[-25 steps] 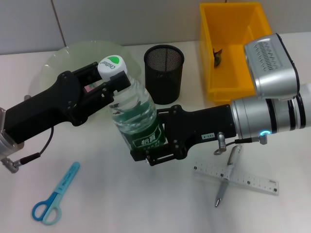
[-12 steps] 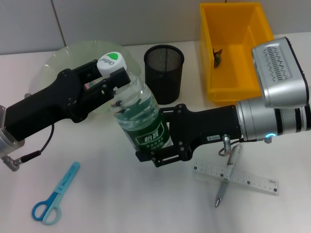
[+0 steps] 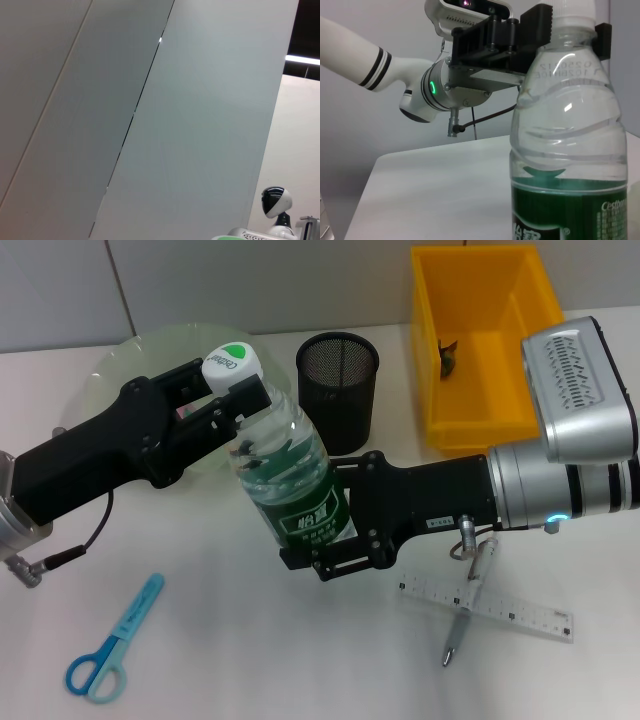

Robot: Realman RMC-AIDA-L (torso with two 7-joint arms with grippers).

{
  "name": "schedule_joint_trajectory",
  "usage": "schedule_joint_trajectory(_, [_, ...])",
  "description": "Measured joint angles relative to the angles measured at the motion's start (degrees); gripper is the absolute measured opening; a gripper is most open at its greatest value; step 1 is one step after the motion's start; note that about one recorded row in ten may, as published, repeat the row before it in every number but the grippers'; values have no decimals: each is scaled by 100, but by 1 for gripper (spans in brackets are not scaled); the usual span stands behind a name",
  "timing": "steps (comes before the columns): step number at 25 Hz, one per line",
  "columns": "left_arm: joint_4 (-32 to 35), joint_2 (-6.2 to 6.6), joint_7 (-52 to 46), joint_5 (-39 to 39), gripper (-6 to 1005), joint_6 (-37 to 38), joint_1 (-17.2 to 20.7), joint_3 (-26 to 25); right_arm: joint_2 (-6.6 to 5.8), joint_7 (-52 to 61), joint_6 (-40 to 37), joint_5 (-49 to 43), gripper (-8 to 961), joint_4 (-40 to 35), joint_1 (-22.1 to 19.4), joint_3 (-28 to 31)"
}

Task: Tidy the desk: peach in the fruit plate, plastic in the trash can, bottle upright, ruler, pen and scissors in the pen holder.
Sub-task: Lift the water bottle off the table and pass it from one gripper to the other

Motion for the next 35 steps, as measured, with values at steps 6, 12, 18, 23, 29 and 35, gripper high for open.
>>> schedule_joint_trajectory(6, [0,0,1,2,444,2,-4,-4,0,0,44,7,769,48,1,7])
schedule_joint_trajectory(12, [0,0,2,6,444,21,-2,-11,-1,-1,64,7,769,72,0,6])
schedule_joint_trajectory(18, [7,1,1,10,445,28,6,-16,-1,23,178,-2,769,88,-6,-36])
schedule_joint_trajectory(23, [12,1,1,10,445,36,2,-20,0,22,216,-8,769,163,-9,-47])
schedule_joint_trajectory(29, [19,1,-11,9,444,42,-2,-106,-7,41,236,-33,768,230,-3,-45])
schedule_joint_trajectory(35, [22,1,-13,-23,445,54,-3,-153,-11,38,300,-55,768,317,-11,-38])
